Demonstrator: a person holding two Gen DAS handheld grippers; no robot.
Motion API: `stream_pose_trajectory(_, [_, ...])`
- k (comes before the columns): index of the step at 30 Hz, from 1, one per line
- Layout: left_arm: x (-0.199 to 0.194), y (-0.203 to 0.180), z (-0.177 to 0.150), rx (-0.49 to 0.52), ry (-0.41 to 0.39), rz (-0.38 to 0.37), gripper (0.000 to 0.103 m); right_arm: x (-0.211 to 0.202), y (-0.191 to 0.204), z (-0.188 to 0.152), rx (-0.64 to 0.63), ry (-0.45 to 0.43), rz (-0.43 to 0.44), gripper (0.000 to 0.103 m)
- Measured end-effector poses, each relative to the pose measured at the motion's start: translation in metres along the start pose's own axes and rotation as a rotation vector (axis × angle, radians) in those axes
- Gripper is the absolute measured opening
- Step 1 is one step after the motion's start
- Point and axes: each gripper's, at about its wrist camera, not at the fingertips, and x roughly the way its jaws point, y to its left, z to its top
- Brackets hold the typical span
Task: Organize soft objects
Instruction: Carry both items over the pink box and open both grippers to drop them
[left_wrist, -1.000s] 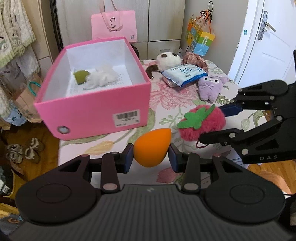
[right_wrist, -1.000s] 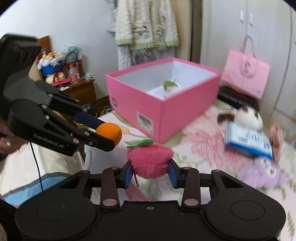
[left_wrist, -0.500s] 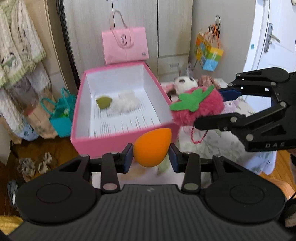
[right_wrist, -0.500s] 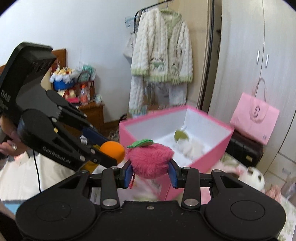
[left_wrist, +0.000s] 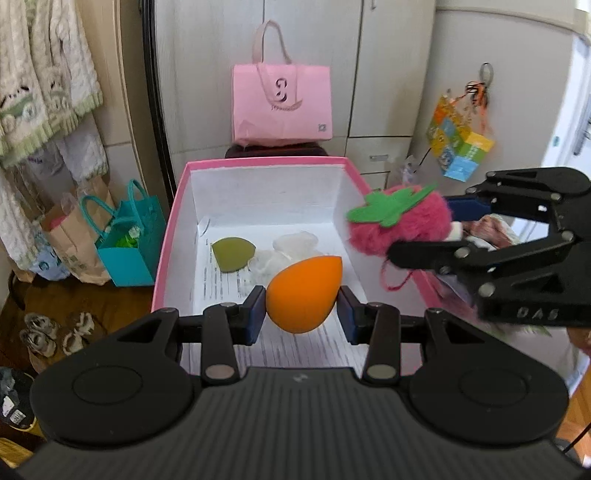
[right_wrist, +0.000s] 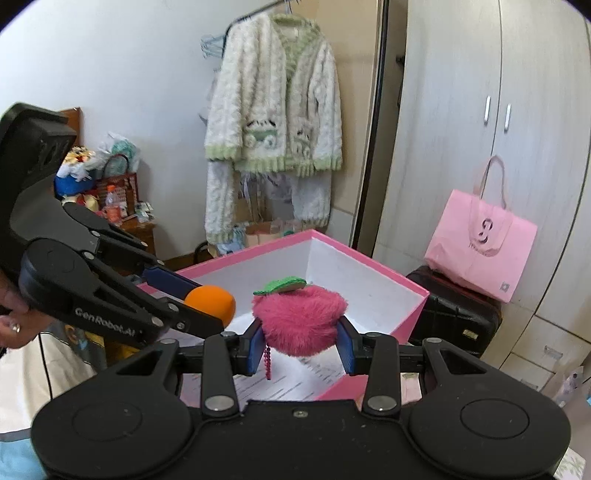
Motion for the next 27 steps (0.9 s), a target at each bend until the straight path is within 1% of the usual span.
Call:
stream_pose_trajectory(5, [0.047,0.014,0.019,-0.028,0.090,0.028,0.042,0.048,-0.020,0.008,0.004,0.047,0.043,0.045])
stream_pose_trajectory(7, [0.063,0.018,0.024,-0.032,0.128,0.046,0.042,0.060,-0.023,0.008,-0.019,0.063,0.053,0.045])
stream_pose_trajectory(9, [0.074,0.022,0.025,-0.040,0.151,0.054,0.042,0.072,-0.025,0.008,-0.037,0.078,0.045,0.045])
stream_pose_trajectory(12, [0.083,0.026,0.024,-0.047,0.167,0.068,0.042,0.086,-0.030,0.007,-0.028,0.099,0.042,0.046])
stream_pose_trajectory(13, [0.084,0.026,0.024,-0.046,0.172,0.062,0.043,0.091,-0.032,0.007,-0.026,0.104,0.036,0.047])
stream_pose_trajectory(14, [0.084,0.026,0.024,-0.047,0.172,0.053,0.044,0.095,-0.034,0.007,-0.027,0.108,0.030,0.048])
stream_pose_trajectory(15, [0.082,0.025,0.024,-0.047,0.168,0.056,0.053,0.100,-0.035,0.007,-0.027,0.113,0.020,0.048])
stream_pose_trajectory(16, [0.081,0.025,0.025,-0.046,0.160,0.062,0.057,0.104,-0.037,0.007,-0.025,0.115,0.011,0.049])
stream_pose_trajectory(17, [0.080,0.024,0.024,-0.040,0.150,0.060,0.059,0.107,-0.039,0.007,-0.025,0.116,0.006,0.049])
stream_pose_trajectory(21, [0.076,0.020,0.021,-0.014,0.138,0.072,0.060,0.111,-0.040,0.004,-0.012,0.130,0.019,0.053])
stream_pose_trajectory(24, [0.065,0.018,0.020,-0.007,0.107,0.089,0.060,0.100,-0.037,0.002,-0.019,0.112,-0.018,0.068])
stream_pose_trajectory(25, [0.058,0.016,0.019,0.006,0.090,0.098,0.060,0.093,-0.036,0.001,-0.019,0.100,-0.026,0.070])
stream_pose_trajectory(27, [0.045,0.012,0.018,0.026,0.059,0.108,0.061,0.079,-0.037,0.000,-0.007,0.080,-0.022,0.070])
